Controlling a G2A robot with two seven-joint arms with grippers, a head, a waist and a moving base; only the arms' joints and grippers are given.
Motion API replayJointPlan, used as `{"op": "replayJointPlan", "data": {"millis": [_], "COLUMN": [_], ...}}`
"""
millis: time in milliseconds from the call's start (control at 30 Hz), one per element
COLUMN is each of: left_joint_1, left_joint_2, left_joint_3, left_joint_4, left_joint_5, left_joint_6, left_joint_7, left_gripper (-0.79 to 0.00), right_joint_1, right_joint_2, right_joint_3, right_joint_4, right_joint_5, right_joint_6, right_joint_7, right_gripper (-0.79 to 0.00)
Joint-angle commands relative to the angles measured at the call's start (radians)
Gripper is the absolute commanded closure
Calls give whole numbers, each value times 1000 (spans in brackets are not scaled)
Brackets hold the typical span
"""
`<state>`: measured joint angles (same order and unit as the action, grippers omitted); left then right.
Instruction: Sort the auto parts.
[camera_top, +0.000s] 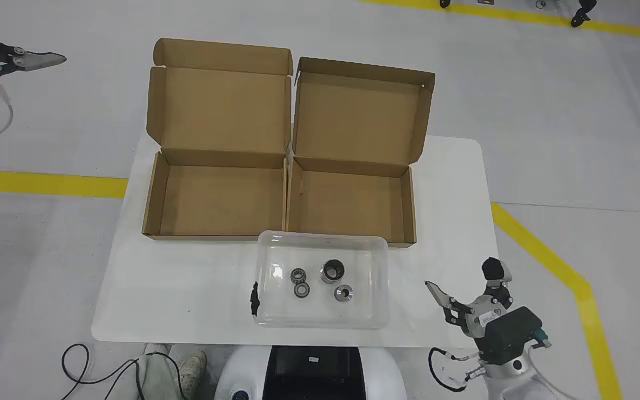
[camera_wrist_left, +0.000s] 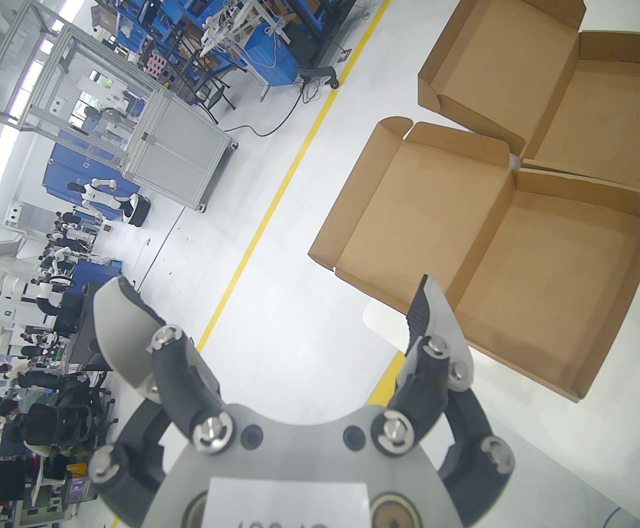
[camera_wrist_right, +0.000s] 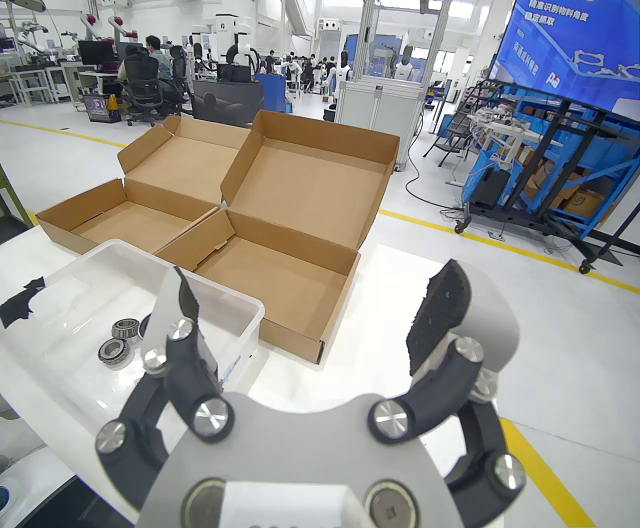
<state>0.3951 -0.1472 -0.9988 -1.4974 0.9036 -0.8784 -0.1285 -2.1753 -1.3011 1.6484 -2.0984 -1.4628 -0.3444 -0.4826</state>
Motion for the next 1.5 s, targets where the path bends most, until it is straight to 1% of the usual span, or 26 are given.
{"op": "replayJointPlan", "data": {"millis": [0, 767, 833, 900, 1000, 1233, 1467], "left_joint_1": [0, 0, 0, 0, 0, 0, 0], "left_joint_2": [0, 0, 0, 0, 0, 0, 0], "left_joint_3": [0, 0, 0, 0, 0, 0, 0], "left_joint_4": [0, 0, 0, 0, 0, 0, 0], "left_joint_5": [0, 0, 0, 0, 0, 0, 0], "left_joint_6": [0, 0, 0, 0, 0, 0, 0], "left_joint_7": [0, 0, 0, 0, 0, 0, 0], "left_gripper": [-785, -785, -785, -785, -785, -785, -785], "right_joint_1": [0, 0, 16, 40, 76, 130, 134], "right_joint_2": [0, 0, 1, 3, 7, 13, 14], "right_joint_3": [0, 0, -7, -26, -31, -74, -75], "right_joint_4": [0, 0, -4, 8, 32, 36, 38], "right_joint_5": [0, 0, -18, 13, 9, -21, -24], "right_joint_6": [0, 0, 12, -43, -86, -127, -131], "right_joint_7": [0, 0, 35, 29, 35, 73, 75], "right_gripper": [-785, -785, -785, -785, -785, -785, -785]}}
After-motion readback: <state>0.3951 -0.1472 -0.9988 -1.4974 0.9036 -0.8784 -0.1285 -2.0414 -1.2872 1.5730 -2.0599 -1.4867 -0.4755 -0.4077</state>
